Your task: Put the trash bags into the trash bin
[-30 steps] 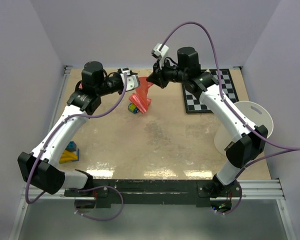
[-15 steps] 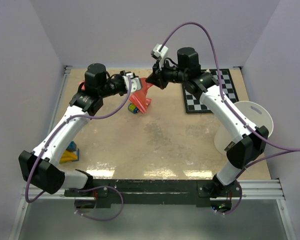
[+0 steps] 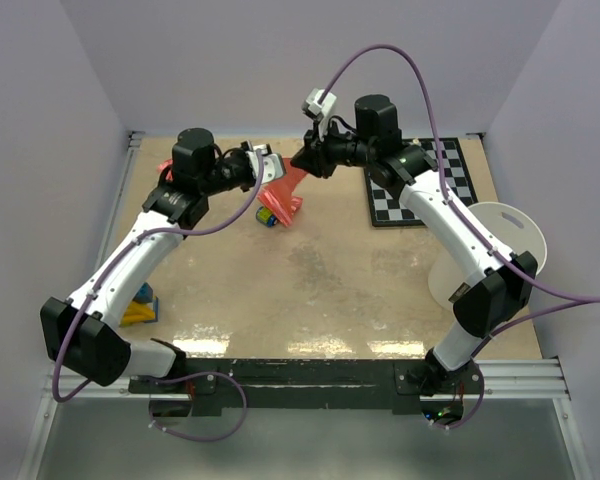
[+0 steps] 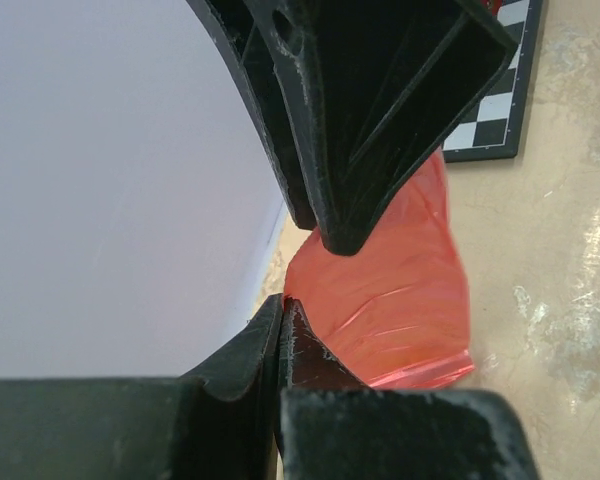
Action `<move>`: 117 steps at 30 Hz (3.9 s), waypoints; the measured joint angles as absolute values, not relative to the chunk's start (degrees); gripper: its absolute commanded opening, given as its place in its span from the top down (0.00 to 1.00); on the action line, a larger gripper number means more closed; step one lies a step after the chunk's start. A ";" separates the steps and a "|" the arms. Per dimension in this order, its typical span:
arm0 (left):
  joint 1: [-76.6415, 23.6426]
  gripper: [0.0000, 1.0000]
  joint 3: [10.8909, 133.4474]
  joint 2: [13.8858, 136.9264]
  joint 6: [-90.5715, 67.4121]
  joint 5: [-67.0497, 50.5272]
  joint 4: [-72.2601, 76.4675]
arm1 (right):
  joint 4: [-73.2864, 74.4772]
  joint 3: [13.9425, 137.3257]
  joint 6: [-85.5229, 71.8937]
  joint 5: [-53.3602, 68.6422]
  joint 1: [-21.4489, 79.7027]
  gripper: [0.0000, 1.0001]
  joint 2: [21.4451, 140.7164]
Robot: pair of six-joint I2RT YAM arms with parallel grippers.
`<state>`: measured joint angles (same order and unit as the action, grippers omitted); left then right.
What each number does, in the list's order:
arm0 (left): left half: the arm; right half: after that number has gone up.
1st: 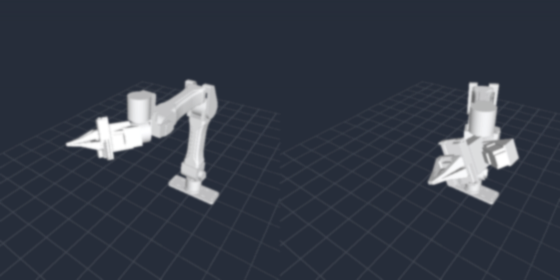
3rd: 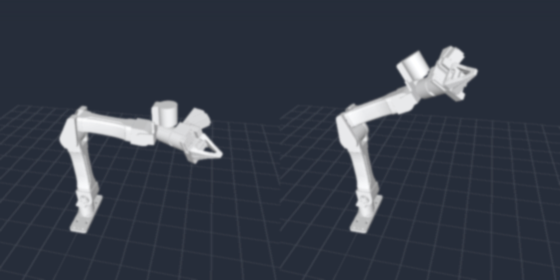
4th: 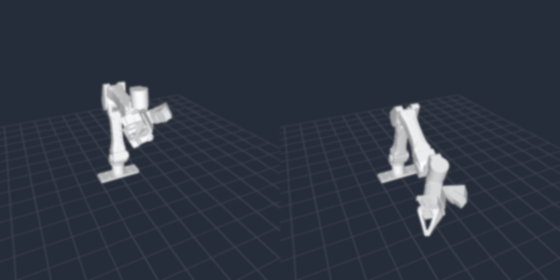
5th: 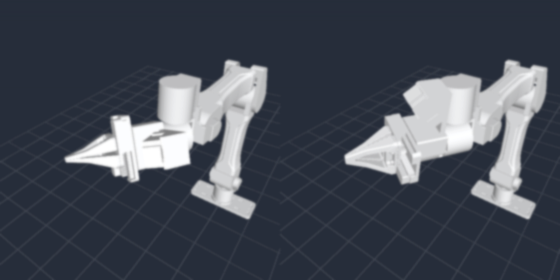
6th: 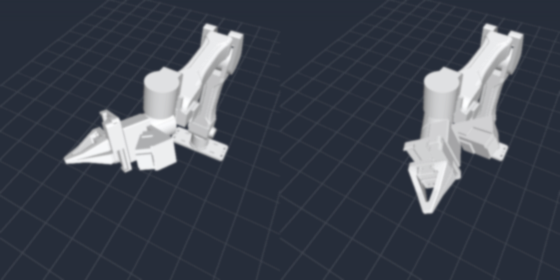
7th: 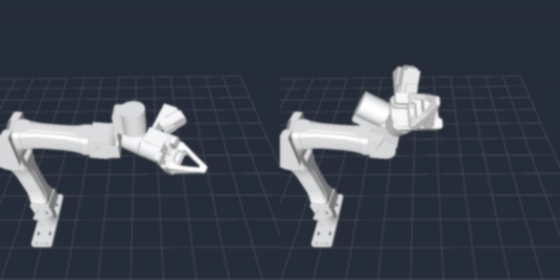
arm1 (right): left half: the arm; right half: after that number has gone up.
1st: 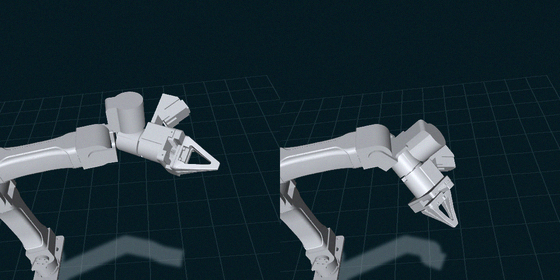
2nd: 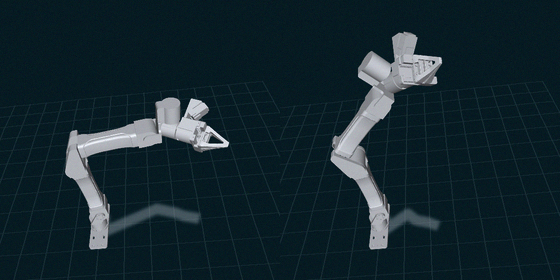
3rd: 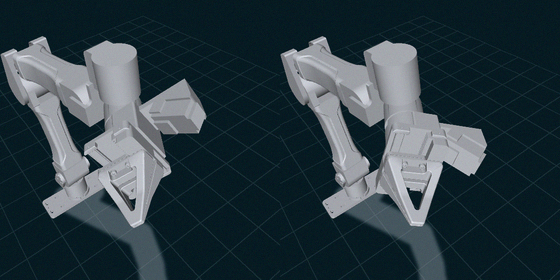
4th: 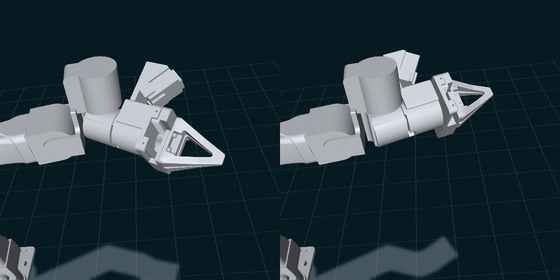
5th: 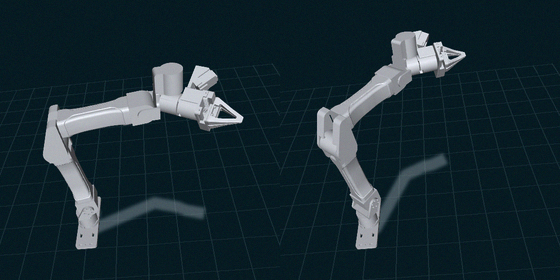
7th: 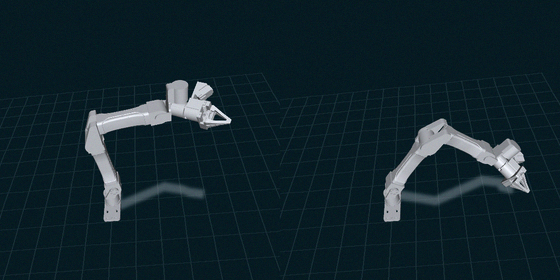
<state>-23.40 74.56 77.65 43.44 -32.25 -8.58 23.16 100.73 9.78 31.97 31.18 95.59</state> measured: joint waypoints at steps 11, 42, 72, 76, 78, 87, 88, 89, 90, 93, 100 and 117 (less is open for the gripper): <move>-23.40 1.00 71.33 77.12 40.88 -31.92 -7.75 | 23.38 97.69 10.98 32.51 31.18 0.71 95.50; -27.16 1.00 71.33 76.40 47.46 -29.10 -5.32 | 27.38 103.13 17.76 38.54 32.71 1.00 97.76; -33.45 1.00 60.07 71.94 85.62 -24.12 -1.17 | 32.77 101.67 30.85 38.33 31.53 1.00 97.45; -33.47 1.00 59.81 73.19 86.46 -22.26 -1.06 | 32.75 102.28 32.38 40.03 30.76 1.00 95.70; -33.52 1.00 59.59 72.95 86.59 -22.04 -0.97 | 32.25 101.95 32.38 39.11 30.70 1.00 95.26; -33.52 1.00 58.37 72.16 84.51 -20.78 6.81 | 29.89 97.32 31.90 34.83 30.79 1.00 95.26; -33.52 1.00 58.50 72.64 84.49 -20.27 7.29 | 29.71 97.34 31.70 35.62 30.81 1.00 95.15; -33.52 1.00 58.67 73.21 84.49 -19.73 7.55 | 29.56 97.34 31.51 36.27 30.89 1.00 94.89; -33.52 1.00 58.78 74.00 84.49 -19.07 7.90 | 29.47 97.38 31.38 37.15 31.03 1.00 94.63; -33.52 1.00 58.81 75.33 84.60 -18.70 6.79 | 28.58 97.38 30.79 38.00 31.24 1.00 93.65; -34.48 1.00 57.58 72.23 85.17 -20.49 7.42 | 26.94 96.55 32.01 33.95 31.44 1.00 93.49; -35.64 1.00 57.65 73.30 87.88 -18.68 7.81 | 25.58 93.54 31.11 29.85 30.74 1.00 92.58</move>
